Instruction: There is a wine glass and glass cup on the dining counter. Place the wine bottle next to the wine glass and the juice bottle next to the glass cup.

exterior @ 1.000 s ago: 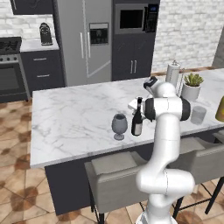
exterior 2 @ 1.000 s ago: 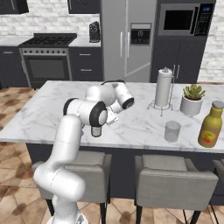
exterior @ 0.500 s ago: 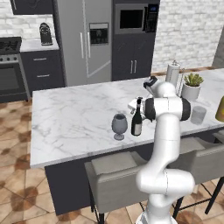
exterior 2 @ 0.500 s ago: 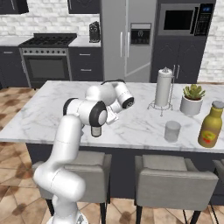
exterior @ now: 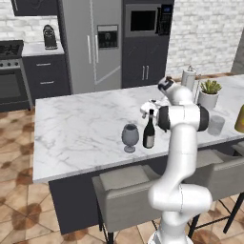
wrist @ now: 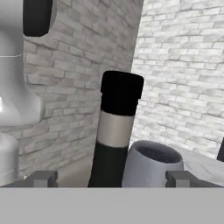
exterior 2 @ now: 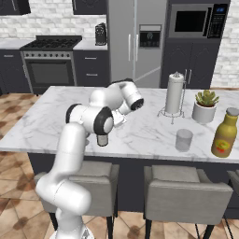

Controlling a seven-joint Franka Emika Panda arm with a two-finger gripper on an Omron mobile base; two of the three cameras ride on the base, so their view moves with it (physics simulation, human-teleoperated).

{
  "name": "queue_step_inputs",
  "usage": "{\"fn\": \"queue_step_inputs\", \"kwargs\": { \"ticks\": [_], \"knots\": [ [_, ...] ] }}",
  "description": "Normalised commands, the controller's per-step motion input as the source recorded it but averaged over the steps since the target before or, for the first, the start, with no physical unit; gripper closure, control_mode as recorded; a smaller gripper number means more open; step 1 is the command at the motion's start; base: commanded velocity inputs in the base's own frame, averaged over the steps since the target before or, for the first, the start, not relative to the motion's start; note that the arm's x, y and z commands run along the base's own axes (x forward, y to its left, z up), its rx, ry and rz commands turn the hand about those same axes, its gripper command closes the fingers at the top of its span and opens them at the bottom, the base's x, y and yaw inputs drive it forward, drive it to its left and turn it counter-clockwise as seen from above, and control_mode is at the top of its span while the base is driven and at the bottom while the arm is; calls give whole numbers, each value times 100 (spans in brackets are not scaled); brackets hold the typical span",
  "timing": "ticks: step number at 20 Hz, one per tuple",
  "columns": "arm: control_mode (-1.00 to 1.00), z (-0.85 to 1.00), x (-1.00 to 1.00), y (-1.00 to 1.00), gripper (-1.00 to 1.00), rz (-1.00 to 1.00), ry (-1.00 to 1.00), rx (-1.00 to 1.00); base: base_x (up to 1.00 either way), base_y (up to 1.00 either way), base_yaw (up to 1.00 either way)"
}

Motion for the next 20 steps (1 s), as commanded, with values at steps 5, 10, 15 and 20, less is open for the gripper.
{"fn": "queue_step_inputs", "kwargs": {
  "ticks": [5, 10, 15, 20],
  "knots": [
    [-100, 85, -38, 0, -100, 0, 0, 0, 0, 0, 0],
    [-100, 93, -59, 0, -100, 0, 0, 0, 0, 0, 0],
    [-100, 88, -90, 0, -100, 0, -8, -1, 0, 0, 0],
    [-100, 63, -100, 0, -100, 0, -9, -3, 0, 0, 0]
  ]
}}
